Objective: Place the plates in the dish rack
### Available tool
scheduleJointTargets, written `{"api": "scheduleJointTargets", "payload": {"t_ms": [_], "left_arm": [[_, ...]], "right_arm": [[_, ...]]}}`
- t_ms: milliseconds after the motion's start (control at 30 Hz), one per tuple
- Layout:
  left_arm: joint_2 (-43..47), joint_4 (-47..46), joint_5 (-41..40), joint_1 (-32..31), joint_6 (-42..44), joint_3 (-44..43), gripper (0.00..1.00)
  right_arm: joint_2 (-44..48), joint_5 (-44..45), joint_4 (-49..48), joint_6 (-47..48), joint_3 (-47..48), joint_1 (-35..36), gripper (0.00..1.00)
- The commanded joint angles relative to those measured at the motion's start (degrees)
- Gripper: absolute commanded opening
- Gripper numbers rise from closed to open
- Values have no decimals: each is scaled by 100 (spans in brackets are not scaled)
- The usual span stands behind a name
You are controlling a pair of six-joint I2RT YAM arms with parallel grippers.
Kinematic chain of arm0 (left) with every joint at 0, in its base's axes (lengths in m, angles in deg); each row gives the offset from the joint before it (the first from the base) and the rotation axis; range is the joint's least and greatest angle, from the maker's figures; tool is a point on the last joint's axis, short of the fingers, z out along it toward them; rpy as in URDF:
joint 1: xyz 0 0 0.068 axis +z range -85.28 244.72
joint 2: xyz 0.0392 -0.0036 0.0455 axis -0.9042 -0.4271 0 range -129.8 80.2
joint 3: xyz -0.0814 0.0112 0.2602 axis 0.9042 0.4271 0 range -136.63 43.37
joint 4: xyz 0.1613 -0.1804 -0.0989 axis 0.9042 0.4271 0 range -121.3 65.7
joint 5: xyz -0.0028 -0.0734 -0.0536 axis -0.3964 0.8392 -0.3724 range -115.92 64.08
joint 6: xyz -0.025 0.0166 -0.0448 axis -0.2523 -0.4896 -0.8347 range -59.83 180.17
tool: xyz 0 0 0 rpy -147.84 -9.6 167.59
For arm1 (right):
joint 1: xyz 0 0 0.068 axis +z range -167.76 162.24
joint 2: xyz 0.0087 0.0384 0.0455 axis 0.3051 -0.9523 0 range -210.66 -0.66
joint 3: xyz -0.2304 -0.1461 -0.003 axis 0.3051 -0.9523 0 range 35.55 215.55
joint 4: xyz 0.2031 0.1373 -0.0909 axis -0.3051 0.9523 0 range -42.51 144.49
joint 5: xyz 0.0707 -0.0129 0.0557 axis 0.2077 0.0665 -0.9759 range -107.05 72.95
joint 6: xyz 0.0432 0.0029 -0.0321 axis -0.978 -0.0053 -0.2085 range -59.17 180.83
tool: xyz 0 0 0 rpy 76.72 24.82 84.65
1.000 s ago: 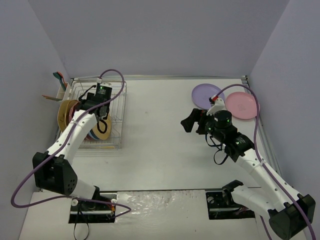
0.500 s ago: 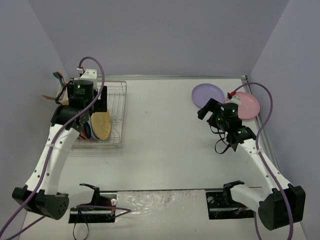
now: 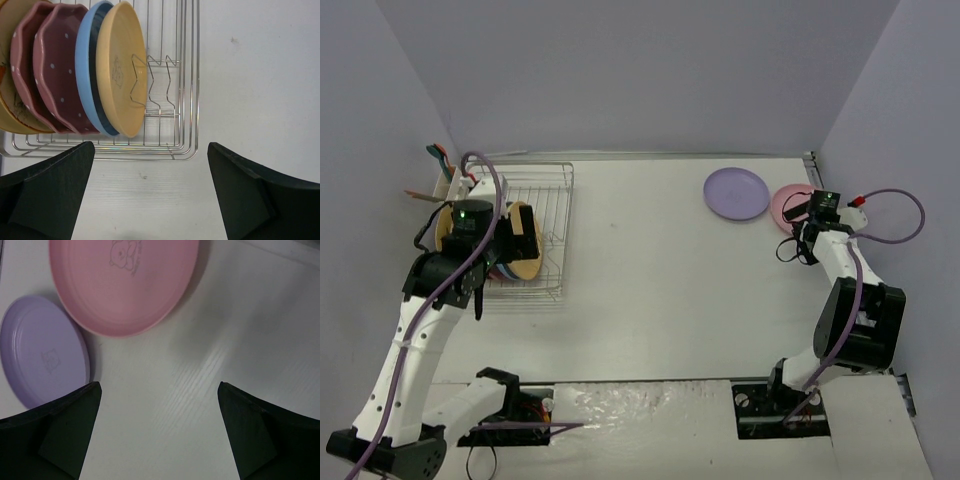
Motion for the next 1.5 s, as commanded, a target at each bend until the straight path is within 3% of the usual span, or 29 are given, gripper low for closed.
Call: {"api": "scheduleJointTargets", "payload": {"t_ms": [0,333,633,767,1000,1267,1467], "left_arm": [[238,-88,241,42,-449,95,95],[253,-69,280,42,-531,329,97],[202,-43,176,42,-461,315,97],[161,-43,214,42,-452,329,97],[222,-43,284,41,-470,346,97],[188,-36,571,42,-577,276,97],[217,-220,1108,37,-839,239,97]], "right_arm": [[-688,531,-249,-612,697,-194,98],[-2147,560,-360,-873,1567,-321,88],[-2736,590,-594,-1014,1723,-369,60],[-2755,556,-606,-1141,1564,-423,44],[-2541,529,-606,-1142,1334,-502,4],[-1394,428,-606,-1147,866,-528,0],[-391,-171,-621,-763,446,-496,0]]}}
